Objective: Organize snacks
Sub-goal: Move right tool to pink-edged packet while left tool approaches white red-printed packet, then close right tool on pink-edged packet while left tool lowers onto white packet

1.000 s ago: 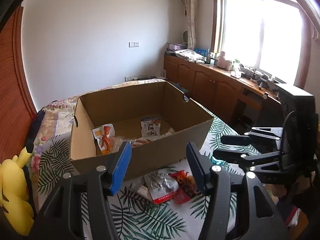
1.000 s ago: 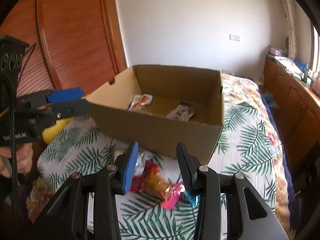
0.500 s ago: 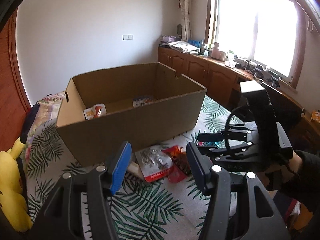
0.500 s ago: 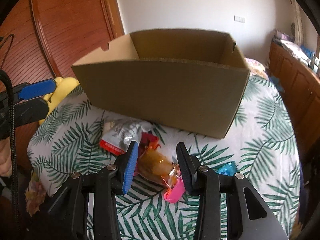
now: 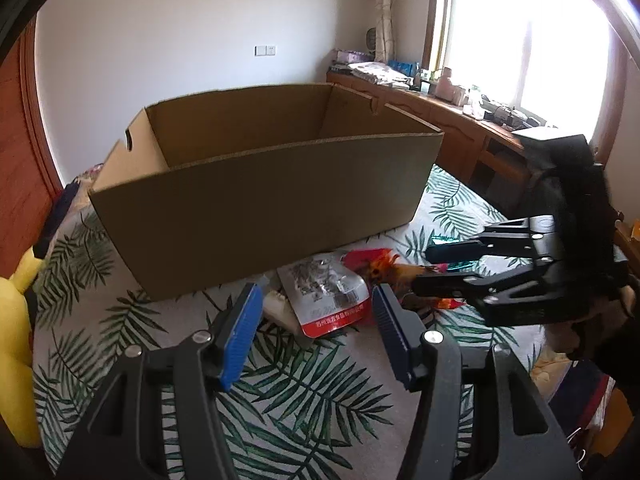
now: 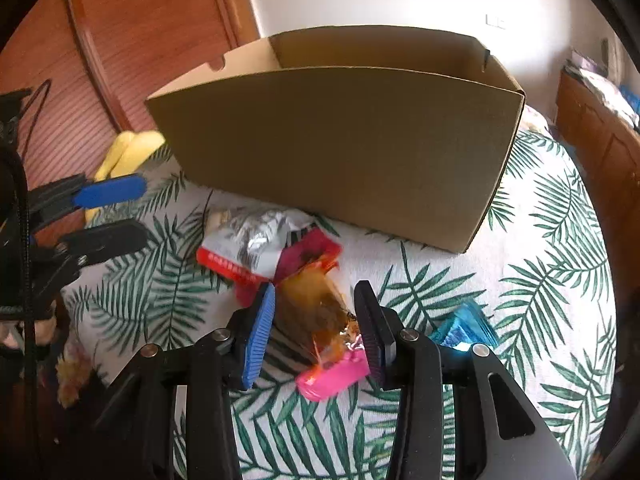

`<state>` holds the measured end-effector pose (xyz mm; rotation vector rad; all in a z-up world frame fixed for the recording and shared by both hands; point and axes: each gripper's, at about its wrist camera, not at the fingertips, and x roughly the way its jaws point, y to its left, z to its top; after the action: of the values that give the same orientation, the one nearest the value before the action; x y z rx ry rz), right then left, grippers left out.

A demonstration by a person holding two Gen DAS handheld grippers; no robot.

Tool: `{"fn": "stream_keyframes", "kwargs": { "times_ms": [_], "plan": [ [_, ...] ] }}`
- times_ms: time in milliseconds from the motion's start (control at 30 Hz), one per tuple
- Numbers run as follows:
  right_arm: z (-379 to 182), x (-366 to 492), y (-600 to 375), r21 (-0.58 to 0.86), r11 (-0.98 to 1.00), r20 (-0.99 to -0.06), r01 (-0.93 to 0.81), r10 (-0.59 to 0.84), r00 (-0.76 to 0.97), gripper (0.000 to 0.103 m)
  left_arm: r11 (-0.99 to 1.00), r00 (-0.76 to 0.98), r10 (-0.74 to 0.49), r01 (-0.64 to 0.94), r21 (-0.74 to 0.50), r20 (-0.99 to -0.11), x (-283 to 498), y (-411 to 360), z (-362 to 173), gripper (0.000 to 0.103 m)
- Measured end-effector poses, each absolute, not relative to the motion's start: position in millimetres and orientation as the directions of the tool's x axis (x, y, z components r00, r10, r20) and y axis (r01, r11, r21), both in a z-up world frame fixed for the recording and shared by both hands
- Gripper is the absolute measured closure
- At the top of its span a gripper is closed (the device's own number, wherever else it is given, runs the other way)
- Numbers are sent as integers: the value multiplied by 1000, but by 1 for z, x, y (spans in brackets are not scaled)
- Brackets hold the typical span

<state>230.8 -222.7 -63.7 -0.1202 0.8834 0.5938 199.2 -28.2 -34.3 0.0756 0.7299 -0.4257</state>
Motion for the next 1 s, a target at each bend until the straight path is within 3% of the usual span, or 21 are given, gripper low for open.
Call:
{"fn": "stream_keyframes", "kwargs": {
  "times_ms": [300,567,767,1000],
  "plan": [
    [-70,225,-215,50,835,-778,-549,377,503,54,922,650,-332,378,-89,-683,214,-32,-55,45],
    [-86,233,-201,-7,844,-792,-536,322,518,53,930,640,-326,349,-116,-696,230,-34,-63,45],
    [-87,227,-204,-5,849,-785,-529,325,528,60,930,635,-338,340,-141,-695,243,-38,-64,45],
    [-88,208,-210,-36,837,-775,-547,322,544,61,930,624,-335,339,-142,-706,254,-57,-66,45]
  ]
}}
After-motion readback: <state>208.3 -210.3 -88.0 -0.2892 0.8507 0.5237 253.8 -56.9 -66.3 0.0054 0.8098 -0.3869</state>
